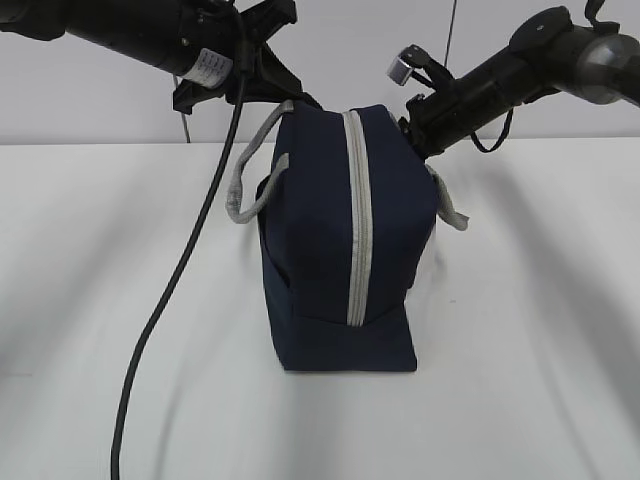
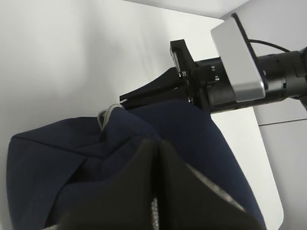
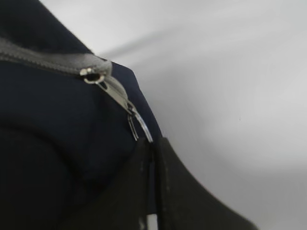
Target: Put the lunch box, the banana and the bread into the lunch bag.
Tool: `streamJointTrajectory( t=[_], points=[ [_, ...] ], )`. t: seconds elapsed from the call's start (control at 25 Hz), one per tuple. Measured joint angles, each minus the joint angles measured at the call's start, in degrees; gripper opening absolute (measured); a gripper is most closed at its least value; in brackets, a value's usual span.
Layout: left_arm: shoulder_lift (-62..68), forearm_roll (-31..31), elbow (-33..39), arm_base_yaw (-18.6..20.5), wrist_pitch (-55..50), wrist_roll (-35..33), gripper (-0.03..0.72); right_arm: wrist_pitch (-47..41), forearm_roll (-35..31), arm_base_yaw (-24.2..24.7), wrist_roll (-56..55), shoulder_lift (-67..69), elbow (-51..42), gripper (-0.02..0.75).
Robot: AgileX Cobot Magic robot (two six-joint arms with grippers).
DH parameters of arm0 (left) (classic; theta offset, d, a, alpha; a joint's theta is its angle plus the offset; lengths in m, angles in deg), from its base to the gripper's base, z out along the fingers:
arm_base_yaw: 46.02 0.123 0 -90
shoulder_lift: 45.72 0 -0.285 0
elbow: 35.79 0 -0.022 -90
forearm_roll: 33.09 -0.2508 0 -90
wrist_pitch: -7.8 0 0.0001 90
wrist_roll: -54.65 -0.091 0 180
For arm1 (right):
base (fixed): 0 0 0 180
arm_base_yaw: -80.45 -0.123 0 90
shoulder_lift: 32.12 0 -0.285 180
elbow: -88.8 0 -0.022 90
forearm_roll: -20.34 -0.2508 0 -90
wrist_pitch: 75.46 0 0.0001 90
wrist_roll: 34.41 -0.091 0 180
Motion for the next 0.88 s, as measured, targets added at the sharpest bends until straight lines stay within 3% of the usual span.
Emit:
streamJointTrajectory(
  t=[0.32,0.44,0.76,0.88],
  points=[
    [-0.89,-0.11,0.0,0.0,0.0,-0.12,0.001,0.17,-4.79,0.2,-1.18,0.0,0.0,0.001],
    [-1.74,-0.23,0.0,0.05,0.27,-0.12,0.041,0.96,-8.1,0.62,-1.31,0.11,0.0,0.045],
    [-2.26,-0.5,-0.22,0.16,-2.24,-0.12,0.16,2.17,-15.27,1.55,-2.41,0.62,1.24,0.44],
    [-1.4,-2.95,-0.22,0.16,-4.66,-0.12,0.227,2.17,-15.76,1.89,-5.43,0.7,3.72,0.509]
  ],
)
